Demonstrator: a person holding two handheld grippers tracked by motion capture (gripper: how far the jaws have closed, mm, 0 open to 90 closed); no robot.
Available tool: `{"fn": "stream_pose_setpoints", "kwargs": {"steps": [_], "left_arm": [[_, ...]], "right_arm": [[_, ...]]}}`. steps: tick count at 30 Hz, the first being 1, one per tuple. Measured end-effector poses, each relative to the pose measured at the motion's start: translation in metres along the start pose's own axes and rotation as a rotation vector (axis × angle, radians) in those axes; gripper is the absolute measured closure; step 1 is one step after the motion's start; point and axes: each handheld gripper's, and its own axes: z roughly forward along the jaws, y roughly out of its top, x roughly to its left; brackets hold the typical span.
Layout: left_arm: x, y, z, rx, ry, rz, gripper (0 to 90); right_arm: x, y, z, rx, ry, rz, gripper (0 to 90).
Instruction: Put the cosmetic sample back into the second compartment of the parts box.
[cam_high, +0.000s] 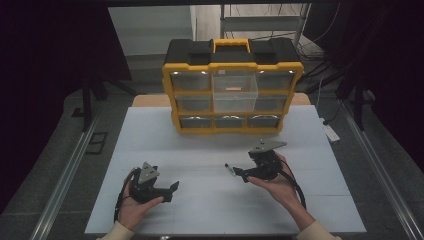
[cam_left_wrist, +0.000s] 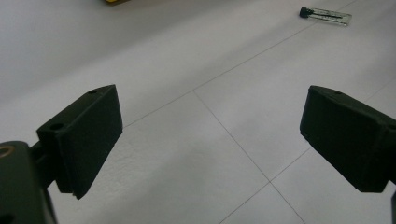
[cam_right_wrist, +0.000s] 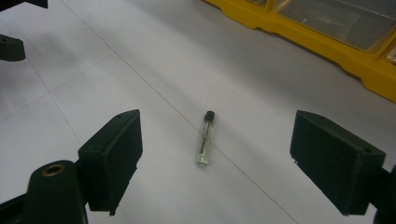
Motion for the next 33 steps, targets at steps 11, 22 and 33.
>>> {"fn": "stream_pose_setpoints", "kwargs": {"steps": [11,22,33], "left_arm": [[0.000,0.000,0.000,-0.001,-0.002,0.001,6.4],[-0.001,0.000,0.000,0.006,0.001,0.005,6.6],[-0.001,0.000,0.000,0.008,0.001,0.010,6.7]], "right_arm": [[0.002,0.003,0.015,0.038,-0.005,-0.012,17.5],[0.001,0.004,0.033,0.085,-0.016,-0.010,17.6],[0.002,0.005,0.053,0.141,-0.030,-0.023,20.1]]}}
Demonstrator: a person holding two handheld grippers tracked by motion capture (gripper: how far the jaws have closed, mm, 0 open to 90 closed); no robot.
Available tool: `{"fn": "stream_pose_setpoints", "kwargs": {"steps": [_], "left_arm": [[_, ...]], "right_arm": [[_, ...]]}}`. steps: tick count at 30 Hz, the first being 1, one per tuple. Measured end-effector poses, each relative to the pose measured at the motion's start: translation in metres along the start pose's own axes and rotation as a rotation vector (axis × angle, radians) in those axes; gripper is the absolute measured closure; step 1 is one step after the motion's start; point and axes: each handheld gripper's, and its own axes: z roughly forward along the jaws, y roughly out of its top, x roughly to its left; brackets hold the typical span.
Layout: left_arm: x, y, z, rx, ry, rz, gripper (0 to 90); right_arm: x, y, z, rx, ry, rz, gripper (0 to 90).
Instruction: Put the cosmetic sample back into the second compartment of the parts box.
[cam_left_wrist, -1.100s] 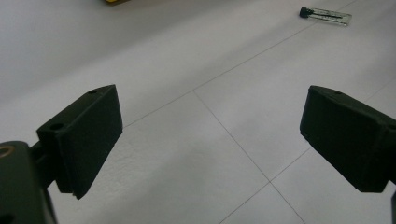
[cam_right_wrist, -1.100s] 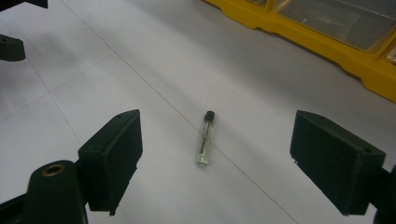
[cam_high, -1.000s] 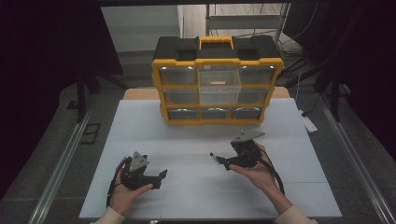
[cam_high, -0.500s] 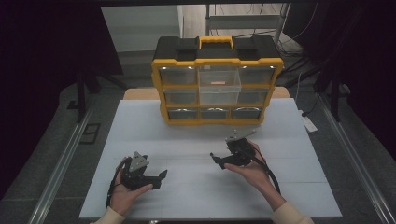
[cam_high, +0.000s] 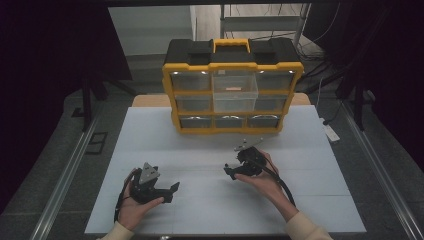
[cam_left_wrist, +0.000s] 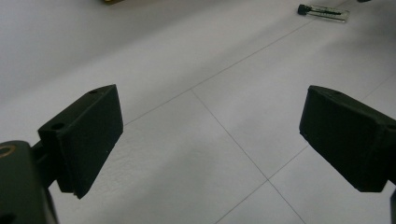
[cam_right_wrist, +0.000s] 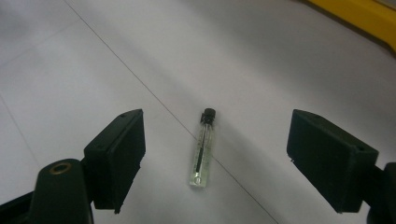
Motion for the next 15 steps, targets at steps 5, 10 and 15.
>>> {"fn": "stream_pose_setpoints", "kwargs": {"steps": [5,10,15], "left_arm": [[0.000,0.000,0.000,0.001,0.000,0.001,6.7],[0.000,0.000,0.000,0.003,0.001,0.005,6.7],[0.000,0.000,0.000,0.003,0.001,0.004,6.8]], "right_arm": [[-0.001,0.000,0.008,0.027,-0.007,-0.012,22.0],[0.000,-0.002,0.018,0.065,-0.012,-0.012,25.6],[0.004,-0.004,0.026,0.109,-0.033,-0.042,31.7]]}}
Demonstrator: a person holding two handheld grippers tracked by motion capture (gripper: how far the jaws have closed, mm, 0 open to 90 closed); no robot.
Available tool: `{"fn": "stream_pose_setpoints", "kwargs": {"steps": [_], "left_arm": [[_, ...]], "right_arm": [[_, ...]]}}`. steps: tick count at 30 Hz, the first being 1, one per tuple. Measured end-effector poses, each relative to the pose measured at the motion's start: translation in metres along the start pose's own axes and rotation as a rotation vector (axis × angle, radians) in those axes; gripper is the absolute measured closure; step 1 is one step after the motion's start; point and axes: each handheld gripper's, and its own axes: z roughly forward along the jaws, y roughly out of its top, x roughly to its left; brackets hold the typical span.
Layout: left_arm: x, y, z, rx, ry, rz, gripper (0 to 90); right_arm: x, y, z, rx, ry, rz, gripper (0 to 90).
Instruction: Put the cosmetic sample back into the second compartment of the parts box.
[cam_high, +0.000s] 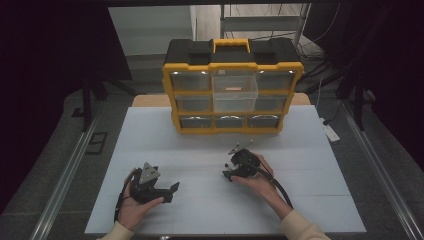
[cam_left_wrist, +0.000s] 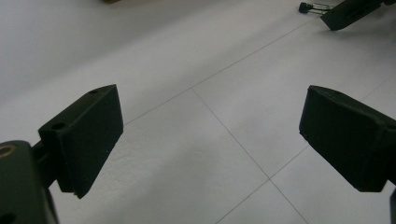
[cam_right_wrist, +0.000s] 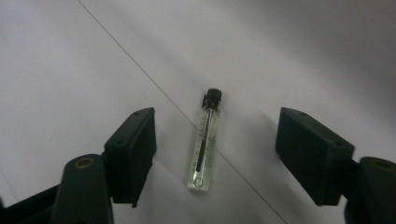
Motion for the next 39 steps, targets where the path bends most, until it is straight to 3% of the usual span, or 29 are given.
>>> {"fn": "stream_pose_setpoints", "kwargs": {"steps": [9,15,24,39], "left_arm": [[0.000,0.000,-0.001,-0.003,-0.001,0.003,6.9],[-0.001,-0.001,0.000,0.003,0.001,0.006,6.9],[-0.001,-0.001,0.000,0.001,-0.001,0.006,6.9],[0.001,-0.001,0.000,-0.001,0.000,0.003,7.0]], "right_arm": [[0.005,0.002,-0.004,0.014,0.014,-0.020,65.1],[0.006,0.003,-0.005,0.023,0.013,-0.027,80.9],[0.005,0.002,-0.006,0.013,0.018,-0.017,81.5],[-0.004,0.004,-0.041,-0.112,0.043,0.008,81.6]]}}
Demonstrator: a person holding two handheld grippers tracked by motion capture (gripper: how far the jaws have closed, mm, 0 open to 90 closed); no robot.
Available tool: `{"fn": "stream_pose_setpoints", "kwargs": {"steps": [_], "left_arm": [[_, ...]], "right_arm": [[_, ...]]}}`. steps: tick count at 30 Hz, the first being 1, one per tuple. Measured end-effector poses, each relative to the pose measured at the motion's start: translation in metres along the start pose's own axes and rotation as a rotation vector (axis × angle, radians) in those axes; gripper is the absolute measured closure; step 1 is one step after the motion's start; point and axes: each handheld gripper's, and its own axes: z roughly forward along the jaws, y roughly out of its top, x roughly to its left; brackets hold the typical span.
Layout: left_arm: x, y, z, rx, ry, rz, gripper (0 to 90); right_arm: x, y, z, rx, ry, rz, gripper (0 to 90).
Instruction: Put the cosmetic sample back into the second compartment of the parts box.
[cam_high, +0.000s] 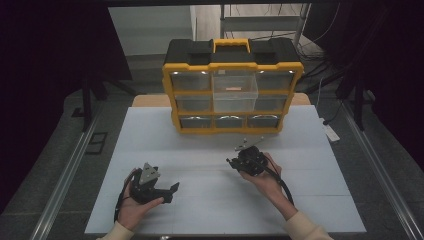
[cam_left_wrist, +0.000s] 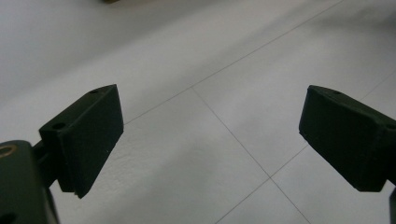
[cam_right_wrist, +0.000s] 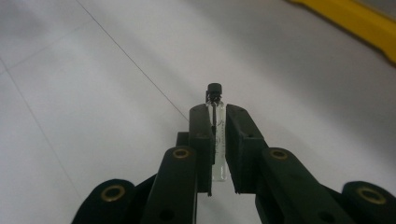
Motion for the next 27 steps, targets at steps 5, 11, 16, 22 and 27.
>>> {"fn": "stream_pose_setpoints", "kwargs": {"steps": [5,11,16,22,27], "left_arm": [[0.000,0.000,0.000,-0.001,-0.001,0.001,7.0],[0.000,0.000,0.001,-0.001,-0.001,0.001,7.1],[0.000,0.000,0.000,0.000,0.000,0.004,7.1],[0.000,0.000,0.000,0.000,-0.001,0.001,7.2],[0.000,0.000,0.001,0.000,-0.001,0.005,7.2]], "right_arm": [[-0.001,0.000,-0.009,-0.033,0.009,0.016,81.5],[-0.001,-0.001,-0.022,-0.080,0.029,0.021,81.6],[-0.001,0.000,-0.031,-0.118,0.046,0.014,81.6],[0.000,0.003,-0.048,-0.183,0.067,0.015,81.5],[0.001,0.006,-0.060,-0.231,0.073,0.015,81.5]]}}
